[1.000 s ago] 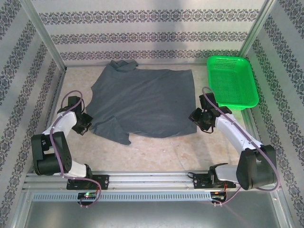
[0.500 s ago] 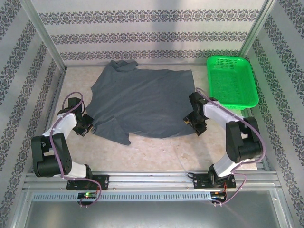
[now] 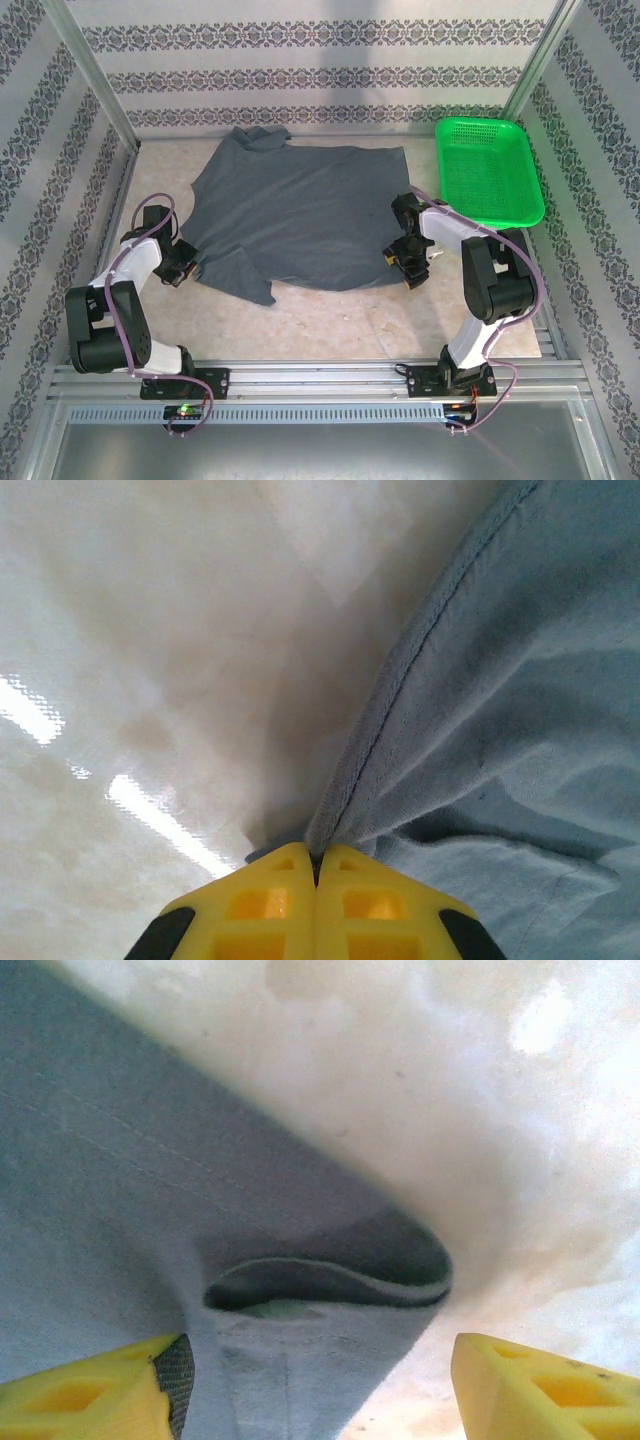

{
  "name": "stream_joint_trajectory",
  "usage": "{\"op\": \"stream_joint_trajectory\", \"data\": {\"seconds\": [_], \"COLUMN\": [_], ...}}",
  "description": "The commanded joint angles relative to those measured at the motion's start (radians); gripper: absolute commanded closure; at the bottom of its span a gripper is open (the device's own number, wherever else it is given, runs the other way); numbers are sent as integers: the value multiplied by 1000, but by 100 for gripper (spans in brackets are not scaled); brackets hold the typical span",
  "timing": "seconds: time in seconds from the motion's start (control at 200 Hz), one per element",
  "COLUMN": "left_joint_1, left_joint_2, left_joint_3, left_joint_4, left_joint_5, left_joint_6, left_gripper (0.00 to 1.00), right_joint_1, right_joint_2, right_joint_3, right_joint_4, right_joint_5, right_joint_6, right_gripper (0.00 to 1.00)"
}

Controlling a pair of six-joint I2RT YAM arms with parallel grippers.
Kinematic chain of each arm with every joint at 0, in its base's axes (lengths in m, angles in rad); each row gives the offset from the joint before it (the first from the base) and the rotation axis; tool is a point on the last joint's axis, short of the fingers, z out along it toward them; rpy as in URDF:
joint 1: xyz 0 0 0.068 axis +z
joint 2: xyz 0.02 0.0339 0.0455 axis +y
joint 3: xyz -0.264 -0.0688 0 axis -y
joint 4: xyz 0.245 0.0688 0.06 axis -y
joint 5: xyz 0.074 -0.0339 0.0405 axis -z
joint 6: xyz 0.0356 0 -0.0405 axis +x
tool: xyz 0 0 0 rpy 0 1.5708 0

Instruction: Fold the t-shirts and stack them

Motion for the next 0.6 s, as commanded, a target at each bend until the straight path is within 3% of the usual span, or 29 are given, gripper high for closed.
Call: {"op": "stream_joint_trajectory", "data": {"seconds": [0.0, 0.325, 0.445, 0.595], "left_joint_1": [6, 6, 6, 6], "left_joint_2": [-16, -14, -10, -8], "left_joint_3": [3, 14, 12, 6], "left_joint_4": [13, 9, 11, 17], "left_joint_5": [7, 4, 5, 14], "left_joint_6": [-1, -6, -10, -17], "left_gripper": [100, 100, 100, 100], "right_joint_1": [-19, -40, -43, -42], "right_joint_2": [15, -76, -156, -260], "right_joint_3": [-19, -103, -158, -238], "right_joint_4": [-38, -51, -73, -106], "right_joint_5": [22, 25, 23, 15], "right_joint_6": [19, -10, -17, -22], "right_gripper": [32, 48, 58, 62]}}
